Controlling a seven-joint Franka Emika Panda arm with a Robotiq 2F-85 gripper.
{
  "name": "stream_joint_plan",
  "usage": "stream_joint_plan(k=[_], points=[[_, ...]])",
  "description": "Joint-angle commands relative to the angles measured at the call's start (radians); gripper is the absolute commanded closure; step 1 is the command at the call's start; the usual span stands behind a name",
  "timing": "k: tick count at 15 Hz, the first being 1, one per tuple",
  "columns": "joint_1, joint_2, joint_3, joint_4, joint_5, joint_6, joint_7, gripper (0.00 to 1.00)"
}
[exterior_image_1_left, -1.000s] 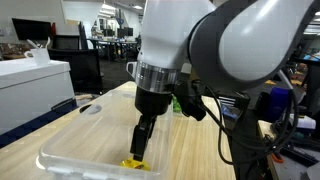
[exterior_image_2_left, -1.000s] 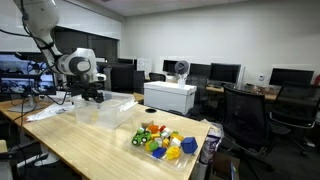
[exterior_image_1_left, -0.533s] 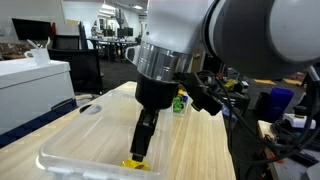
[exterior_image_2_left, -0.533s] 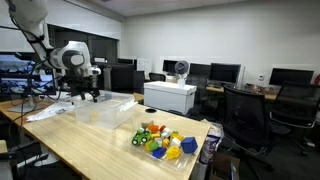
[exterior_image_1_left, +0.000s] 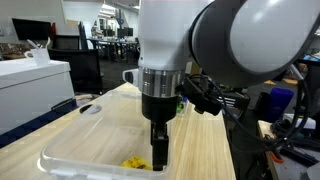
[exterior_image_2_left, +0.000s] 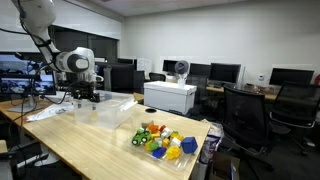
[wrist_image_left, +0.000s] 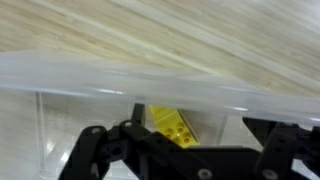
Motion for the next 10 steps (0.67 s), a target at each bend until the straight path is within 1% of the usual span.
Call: stream_joint_plan(k=[1,4,5,8,9,10], points=[[-0.024,0.018,0.001,0.042,-0.008,-0.092,-0.087,0.0],[-0.026,0.034,-0.005,0.079,-0.033,-0.155,-0.121,0.0],[-0.029,0.05,0.002,0.105,-0.024,-0.202,-0.154,0.0],[-0.024,0.071,0.005,0.142,-0.037,-0.272,-0.195,0.0],[-0.019,0.076,0.003,0.153,-0.049,-0.282,-0.195,0.0],[-0.006,0.065,-0.003,0.141,-0.08,-0.238,-0.165,0.0]])
